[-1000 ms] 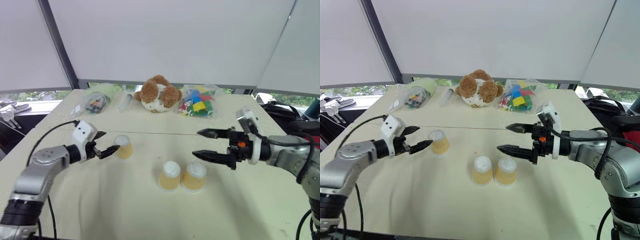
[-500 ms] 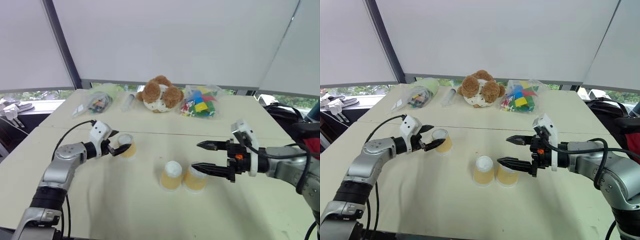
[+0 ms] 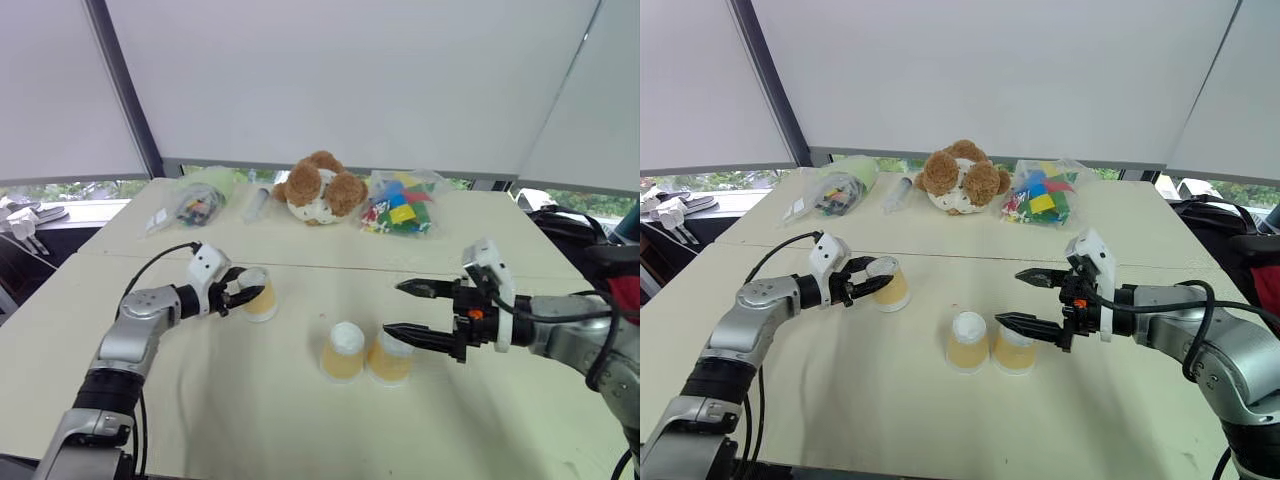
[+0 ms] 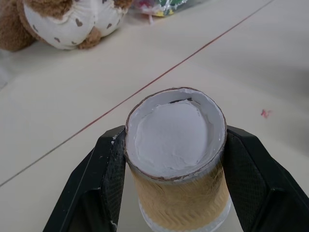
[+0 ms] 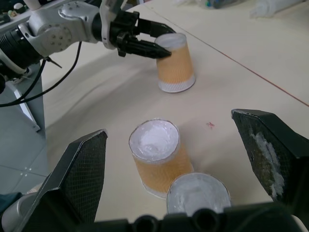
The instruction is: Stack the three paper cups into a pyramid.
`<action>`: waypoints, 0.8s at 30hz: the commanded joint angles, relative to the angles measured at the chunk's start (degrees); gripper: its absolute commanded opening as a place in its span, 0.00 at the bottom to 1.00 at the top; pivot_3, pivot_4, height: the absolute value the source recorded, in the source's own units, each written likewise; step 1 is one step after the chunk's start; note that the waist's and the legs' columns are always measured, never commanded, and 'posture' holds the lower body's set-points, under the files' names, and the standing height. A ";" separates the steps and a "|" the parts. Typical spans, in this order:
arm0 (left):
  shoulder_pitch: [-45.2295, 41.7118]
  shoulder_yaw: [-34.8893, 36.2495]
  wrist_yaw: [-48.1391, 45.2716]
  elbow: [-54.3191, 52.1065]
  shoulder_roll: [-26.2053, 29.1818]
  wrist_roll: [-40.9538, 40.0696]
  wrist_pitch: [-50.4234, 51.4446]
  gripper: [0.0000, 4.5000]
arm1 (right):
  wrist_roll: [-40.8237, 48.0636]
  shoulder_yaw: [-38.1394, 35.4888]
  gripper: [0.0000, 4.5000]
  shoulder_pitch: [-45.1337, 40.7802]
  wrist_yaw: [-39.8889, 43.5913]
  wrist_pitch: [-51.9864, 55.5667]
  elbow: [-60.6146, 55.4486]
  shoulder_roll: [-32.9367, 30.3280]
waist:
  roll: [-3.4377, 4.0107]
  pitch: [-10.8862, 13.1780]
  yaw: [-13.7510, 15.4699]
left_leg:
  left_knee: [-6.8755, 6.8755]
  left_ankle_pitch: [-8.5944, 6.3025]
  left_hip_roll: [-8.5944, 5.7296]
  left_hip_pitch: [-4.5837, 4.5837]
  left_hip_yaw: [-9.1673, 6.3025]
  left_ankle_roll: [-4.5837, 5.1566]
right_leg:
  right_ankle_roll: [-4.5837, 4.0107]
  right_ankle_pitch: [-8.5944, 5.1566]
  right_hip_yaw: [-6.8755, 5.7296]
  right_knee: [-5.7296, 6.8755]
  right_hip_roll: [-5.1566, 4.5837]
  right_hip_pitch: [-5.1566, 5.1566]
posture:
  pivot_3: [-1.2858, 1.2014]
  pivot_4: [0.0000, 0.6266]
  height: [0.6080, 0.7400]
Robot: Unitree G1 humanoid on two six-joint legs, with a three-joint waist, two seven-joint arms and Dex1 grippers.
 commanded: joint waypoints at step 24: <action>-30.75 -16.44 -29.01 0.94 -14.54 -5.30 12.81 0.51 | 7.39 -30.17 1.00 23.10 -4.66 12.30 -10.10 -6.35 | -0.01 0.01 -0.08 | 0.28 -0.06 -0.06 -0.35 -0.24 0.12 | 0.04 -0.02 0.00 -0.02 0.14 -0.09 | 0.52 0.24 1.00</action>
